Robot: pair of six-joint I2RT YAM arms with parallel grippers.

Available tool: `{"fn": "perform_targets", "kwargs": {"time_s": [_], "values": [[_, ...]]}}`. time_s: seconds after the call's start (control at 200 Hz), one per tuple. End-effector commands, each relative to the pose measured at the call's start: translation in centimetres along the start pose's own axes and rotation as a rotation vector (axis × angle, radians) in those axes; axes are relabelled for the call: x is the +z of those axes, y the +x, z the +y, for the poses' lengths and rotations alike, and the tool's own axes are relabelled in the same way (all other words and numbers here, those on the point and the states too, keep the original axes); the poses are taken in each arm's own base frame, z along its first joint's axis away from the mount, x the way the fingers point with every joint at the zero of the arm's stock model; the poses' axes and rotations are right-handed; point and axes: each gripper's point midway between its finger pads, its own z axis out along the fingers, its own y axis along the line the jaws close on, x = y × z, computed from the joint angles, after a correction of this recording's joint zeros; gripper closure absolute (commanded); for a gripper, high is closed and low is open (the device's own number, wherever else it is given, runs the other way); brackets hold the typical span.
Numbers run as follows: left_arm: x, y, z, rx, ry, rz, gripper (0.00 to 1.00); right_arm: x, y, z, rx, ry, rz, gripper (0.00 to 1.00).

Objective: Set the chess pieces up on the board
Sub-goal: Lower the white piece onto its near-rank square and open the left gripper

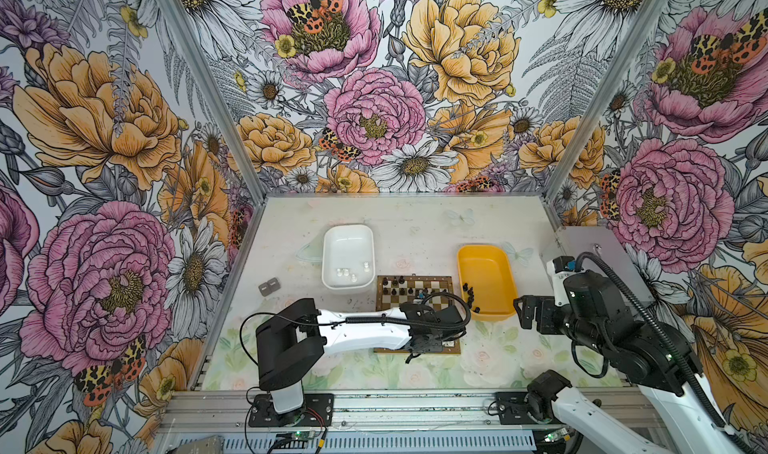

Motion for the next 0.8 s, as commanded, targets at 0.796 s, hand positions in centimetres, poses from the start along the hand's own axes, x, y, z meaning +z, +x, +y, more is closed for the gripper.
{"fn": "perform_targets", "kwargs": {"time_s": [0.796], "values": [[-6.1,-3.9,0.0,-0.002,0.062,-0.102,0.63,-0.3,-0.2,-0.2,-0.007,0.003,-0.024,0.0]]}}
